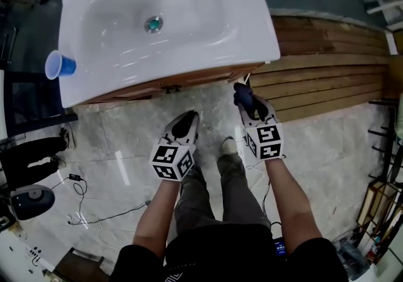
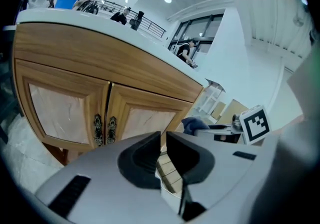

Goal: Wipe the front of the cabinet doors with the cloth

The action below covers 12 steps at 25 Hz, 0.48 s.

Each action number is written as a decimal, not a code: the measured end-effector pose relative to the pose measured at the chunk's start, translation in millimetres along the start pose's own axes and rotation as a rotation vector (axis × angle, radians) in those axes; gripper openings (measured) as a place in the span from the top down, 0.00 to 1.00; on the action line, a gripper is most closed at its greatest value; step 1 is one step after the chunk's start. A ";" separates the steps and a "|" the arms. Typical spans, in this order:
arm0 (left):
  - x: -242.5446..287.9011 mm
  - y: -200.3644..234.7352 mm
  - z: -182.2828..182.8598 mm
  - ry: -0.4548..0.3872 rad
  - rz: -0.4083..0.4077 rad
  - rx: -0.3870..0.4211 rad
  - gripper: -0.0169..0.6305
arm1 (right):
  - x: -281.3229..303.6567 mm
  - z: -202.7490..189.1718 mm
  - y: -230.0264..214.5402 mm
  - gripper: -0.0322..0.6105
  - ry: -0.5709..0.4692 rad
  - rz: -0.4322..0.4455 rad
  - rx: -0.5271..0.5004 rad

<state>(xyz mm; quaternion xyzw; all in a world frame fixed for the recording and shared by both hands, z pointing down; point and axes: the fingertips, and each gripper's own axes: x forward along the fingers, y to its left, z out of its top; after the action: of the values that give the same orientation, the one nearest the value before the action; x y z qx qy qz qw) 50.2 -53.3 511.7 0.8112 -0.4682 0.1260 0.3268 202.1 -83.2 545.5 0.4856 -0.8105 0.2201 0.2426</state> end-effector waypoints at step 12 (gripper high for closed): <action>-40.4 -36.9 27.8 0.009 -0.060 0.065 0.92 | -45.9 44.9 33.7 0.71 -0.054 0.016 0.035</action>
<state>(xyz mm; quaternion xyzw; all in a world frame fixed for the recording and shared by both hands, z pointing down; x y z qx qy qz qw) 57.1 -31.2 454.8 0.8344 -0.4380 0.1349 0.3062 182.8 -64.0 478.3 0.4893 -0.8165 0.2231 0.2102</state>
